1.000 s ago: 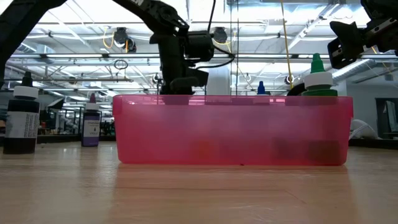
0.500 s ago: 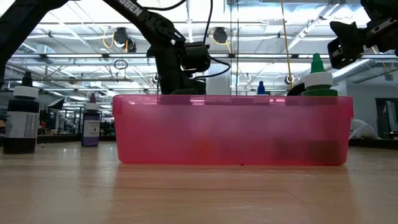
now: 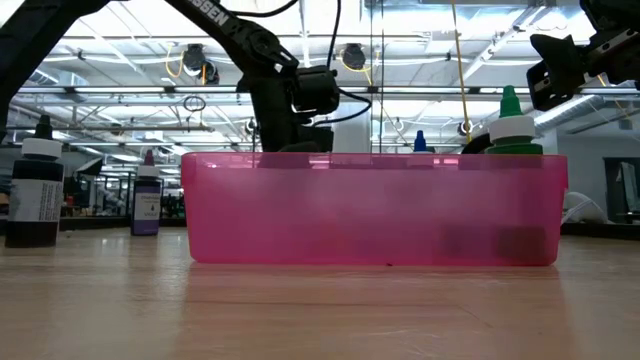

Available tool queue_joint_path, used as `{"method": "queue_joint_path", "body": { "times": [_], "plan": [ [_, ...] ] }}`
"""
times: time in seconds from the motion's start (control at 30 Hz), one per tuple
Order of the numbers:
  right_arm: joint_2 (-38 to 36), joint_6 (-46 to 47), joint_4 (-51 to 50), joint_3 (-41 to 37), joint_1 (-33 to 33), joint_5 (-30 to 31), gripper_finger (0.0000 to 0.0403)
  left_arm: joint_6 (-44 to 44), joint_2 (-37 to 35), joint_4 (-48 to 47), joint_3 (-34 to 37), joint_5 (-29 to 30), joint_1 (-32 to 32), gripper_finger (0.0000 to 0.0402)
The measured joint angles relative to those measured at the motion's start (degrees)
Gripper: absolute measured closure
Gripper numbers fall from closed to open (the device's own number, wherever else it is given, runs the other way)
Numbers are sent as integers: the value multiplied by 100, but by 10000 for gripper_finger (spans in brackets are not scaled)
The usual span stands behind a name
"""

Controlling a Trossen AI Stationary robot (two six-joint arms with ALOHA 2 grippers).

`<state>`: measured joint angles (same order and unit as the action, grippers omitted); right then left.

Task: Pick & Place food coloring
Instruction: Put the small black food coloring bottle into the pink bin

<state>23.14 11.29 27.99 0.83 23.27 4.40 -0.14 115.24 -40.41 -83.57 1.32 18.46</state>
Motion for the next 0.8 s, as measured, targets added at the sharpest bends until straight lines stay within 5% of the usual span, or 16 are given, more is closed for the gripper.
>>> {"method": "queue_joint_path", "body": {
  "times": [0.8],
  "plan": [
    [0,0,0,0,2,0,184,-17,91,-19,-22,166,-44,158]
  ]
}}
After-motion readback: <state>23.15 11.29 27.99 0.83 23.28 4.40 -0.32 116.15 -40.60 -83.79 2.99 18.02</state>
